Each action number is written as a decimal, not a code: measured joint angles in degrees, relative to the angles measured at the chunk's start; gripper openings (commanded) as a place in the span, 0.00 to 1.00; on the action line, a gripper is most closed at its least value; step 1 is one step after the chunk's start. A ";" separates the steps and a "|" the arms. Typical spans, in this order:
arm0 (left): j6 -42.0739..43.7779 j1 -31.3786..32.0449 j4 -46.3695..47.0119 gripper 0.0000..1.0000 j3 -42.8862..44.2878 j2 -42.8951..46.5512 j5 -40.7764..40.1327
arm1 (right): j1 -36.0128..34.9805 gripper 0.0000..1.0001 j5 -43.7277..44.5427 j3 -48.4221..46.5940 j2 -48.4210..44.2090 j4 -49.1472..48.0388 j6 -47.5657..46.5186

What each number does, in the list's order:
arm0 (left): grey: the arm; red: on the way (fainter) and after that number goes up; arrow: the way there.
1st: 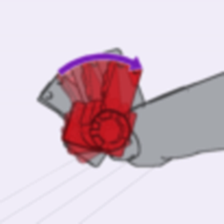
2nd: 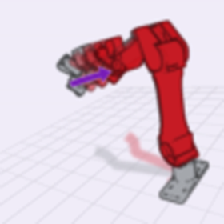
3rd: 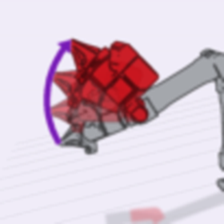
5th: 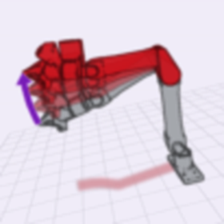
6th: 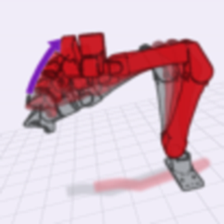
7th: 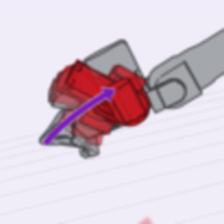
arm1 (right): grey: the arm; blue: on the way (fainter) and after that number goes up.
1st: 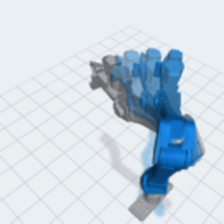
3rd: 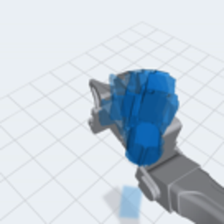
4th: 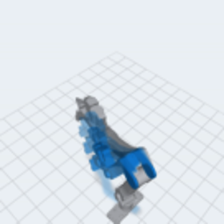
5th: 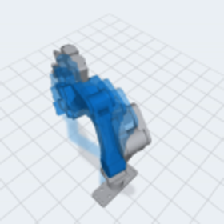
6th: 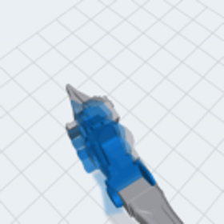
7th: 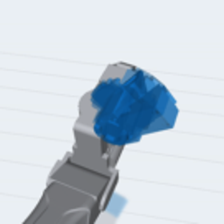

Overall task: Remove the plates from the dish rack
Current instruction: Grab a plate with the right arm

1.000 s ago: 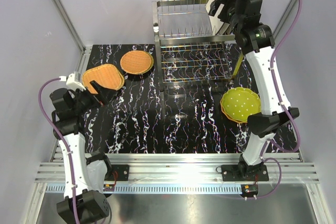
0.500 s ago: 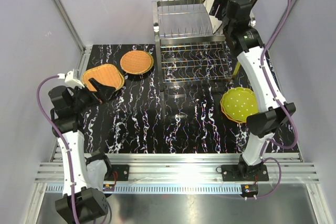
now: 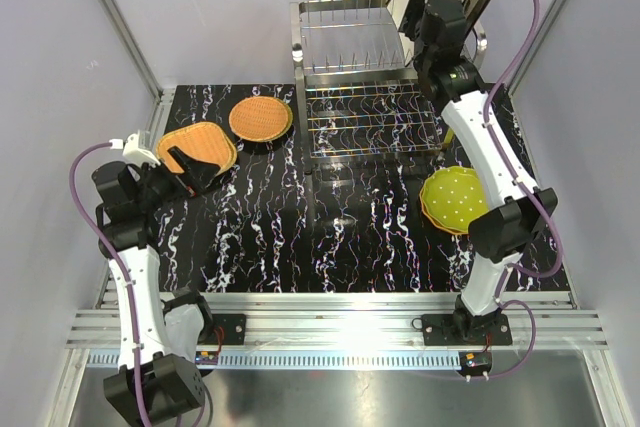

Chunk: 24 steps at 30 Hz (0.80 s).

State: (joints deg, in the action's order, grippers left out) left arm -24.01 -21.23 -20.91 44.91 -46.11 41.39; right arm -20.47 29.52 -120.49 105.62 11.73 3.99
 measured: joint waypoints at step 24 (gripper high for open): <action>-1.55 0.00 -0.15 0.99 2.75 -0.72 0.13 | 3.30 0.00 -12.31 14.75 -5.03 -13.62 -7.15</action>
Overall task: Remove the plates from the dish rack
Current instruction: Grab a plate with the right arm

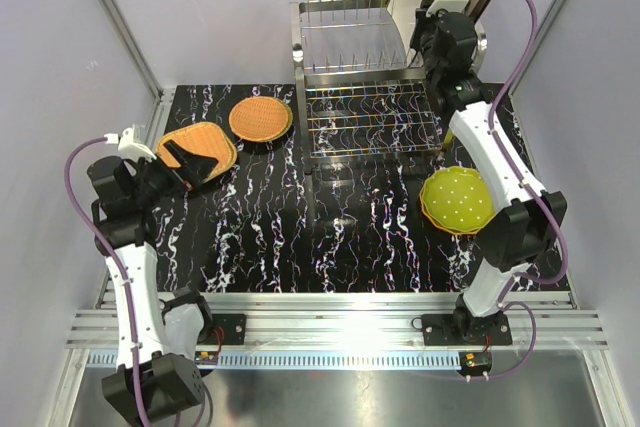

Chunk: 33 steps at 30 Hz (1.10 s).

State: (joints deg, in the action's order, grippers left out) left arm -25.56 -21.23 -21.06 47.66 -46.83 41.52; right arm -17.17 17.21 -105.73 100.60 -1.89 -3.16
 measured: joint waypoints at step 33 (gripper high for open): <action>-15.82 4.83 11.78 0.99 2.25 -4.70 4.74 | 3.82 0.00 -5.92 -15.56 2.60 13.73 6.64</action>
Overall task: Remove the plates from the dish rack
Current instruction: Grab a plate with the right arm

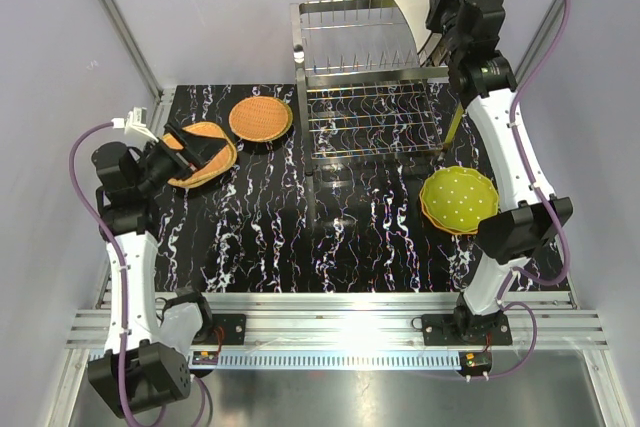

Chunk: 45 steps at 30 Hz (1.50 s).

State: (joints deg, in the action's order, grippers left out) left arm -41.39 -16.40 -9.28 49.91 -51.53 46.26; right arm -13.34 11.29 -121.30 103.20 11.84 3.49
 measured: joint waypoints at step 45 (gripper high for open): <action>-13.31 8.02 13.42 0.99 2.01 2.91 -1.49 | 0.50 0.00 -15.91 -11.91 0.35 5.70 22.16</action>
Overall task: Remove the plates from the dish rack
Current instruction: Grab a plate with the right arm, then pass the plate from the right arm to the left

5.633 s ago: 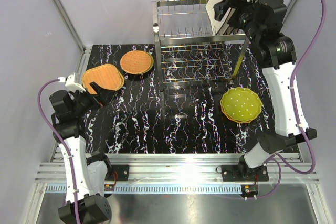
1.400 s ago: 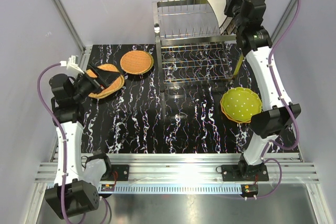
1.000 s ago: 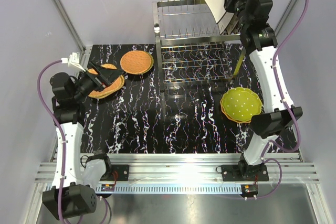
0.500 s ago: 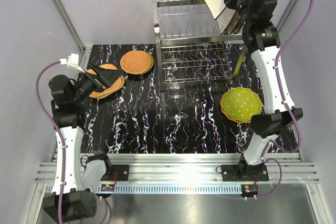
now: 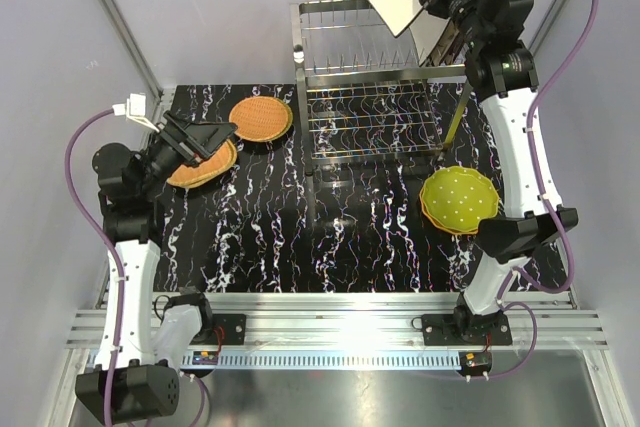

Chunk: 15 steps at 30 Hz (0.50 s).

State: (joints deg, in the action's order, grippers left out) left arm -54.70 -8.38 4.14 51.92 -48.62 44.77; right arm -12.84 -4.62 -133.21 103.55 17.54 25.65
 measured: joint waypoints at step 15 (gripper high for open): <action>-6.25 0.87 7.85 0.99 -1.57 3.04 0.02 | -0.02 0.00 -20.28 15.13 -6.71 -2.60 15.45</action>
State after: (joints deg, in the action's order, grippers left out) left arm -60.95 -7.51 11.99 50.35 -45.58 44.80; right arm -12.86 -24.91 -118.08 96.84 14.94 41.10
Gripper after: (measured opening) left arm 0.987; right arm 0.235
